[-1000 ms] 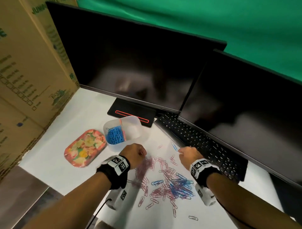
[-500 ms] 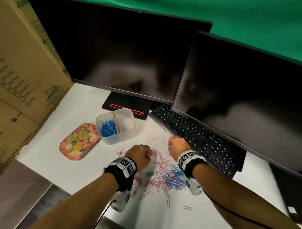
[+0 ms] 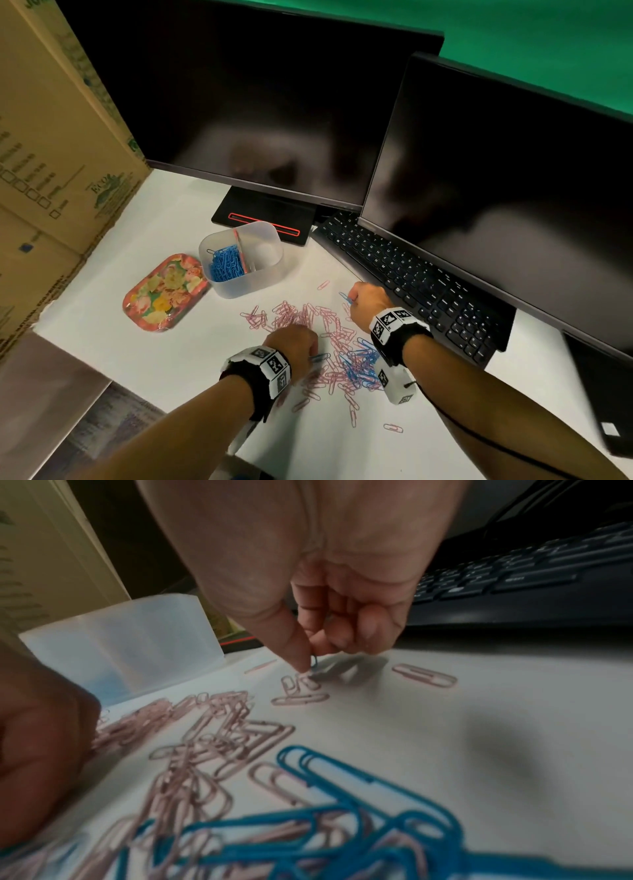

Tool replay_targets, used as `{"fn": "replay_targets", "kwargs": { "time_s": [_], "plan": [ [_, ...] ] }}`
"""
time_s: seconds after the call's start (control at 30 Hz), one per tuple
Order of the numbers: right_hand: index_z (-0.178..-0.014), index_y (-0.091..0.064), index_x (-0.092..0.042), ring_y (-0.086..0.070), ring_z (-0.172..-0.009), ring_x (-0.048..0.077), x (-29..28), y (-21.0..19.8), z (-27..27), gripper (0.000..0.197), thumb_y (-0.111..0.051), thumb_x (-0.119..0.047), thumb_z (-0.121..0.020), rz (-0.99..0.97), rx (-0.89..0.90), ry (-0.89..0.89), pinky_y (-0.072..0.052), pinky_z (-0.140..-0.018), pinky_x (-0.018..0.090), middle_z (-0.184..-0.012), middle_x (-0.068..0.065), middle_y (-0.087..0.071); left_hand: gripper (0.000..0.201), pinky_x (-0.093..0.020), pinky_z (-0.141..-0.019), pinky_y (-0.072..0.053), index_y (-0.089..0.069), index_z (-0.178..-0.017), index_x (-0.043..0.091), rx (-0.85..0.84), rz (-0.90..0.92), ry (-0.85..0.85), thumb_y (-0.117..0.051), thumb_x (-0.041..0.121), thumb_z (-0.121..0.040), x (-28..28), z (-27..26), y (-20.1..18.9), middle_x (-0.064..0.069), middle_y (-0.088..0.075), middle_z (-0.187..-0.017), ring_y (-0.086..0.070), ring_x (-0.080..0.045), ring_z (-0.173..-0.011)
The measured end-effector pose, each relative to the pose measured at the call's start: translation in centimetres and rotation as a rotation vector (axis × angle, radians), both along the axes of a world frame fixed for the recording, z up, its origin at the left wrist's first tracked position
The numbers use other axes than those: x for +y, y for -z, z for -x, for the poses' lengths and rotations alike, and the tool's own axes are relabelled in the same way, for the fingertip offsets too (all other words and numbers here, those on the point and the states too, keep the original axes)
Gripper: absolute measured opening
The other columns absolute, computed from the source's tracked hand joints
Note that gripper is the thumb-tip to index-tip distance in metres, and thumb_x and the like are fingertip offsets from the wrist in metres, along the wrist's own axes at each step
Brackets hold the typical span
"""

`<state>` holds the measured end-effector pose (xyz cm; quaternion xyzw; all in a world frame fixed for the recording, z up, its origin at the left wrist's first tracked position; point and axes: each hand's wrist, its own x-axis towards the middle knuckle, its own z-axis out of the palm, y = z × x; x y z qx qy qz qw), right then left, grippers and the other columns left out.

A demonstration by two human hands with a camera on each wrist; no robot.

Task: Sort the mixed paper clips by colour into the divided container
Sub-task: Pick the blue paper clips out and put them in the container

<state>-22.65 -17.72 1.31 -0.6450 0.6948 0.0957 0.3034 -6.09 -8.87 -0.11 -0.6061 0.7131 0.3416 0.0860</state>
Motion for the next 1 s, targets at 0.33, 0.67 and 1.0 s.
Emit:
{"fn": "replay_targets", "kwargs": {
  "time_s": [0.33, 0.67, 1.0],
  "plan": [
    [-0.081, -0.057, -0.014, -0.041, -0.054, 0.017, 5.0, 0.3, 8.2, 0.026, -0.041, 0.004, -0.089, 0.106, -0.746, 0.577, -0.039, -0.055, 0.027, -0.062, 0.001, -0.047, 0.009, -0.023, -0.072, -0.044, -0.057, -0.08, 0.022, 0.055, 0.094, -0.014, -0.055, 0.014, -0.082, -0.2, -0.8, 0.2, -0.002, -0.062, -0.096, -0.059, -0.021, -0.091],
    [-0.092, -0.062, -0.003, -0.047, -0.047, 0.022, 10.5, 0.4, 10.8, 0.027, -0.037, 0.007, -0.093, -0.037, -0.994, 0.795, -0.04, -0.047, 0.026, -0.062, 0.014, -0.055, 0.045, -0.024, -0.054, -0.044, -0.071, -0.102, 0.024, 0.737, -0.208, -0.64, -0.049, -0.006, -0.079, -2.2, 0.5, -1.1, -0.005, -0.051, -0.056, -0.046, -0.019, -0.053],
    [-0.112, -0.053, -0.027, -0.057, -0.093, 0.019, 9.3, 1.5, 9.1, 0.026, -0.058, -0.034, -0.088, 0.044, -0.127, -0.008, -0.043, -0.078, 0.026, -0.108, -0.002, -0.06, 0.021, -0.027, -0.051, -0.035, -0.049, -0.07, 0.005, 1.072, -0.473, -0.87, -0.029, 0.0, -0.074, -1.0, 2.2, -2.1, -0.01, -0.045, -0.066, -0.04, -0.02, -0.052]
  ]
}}
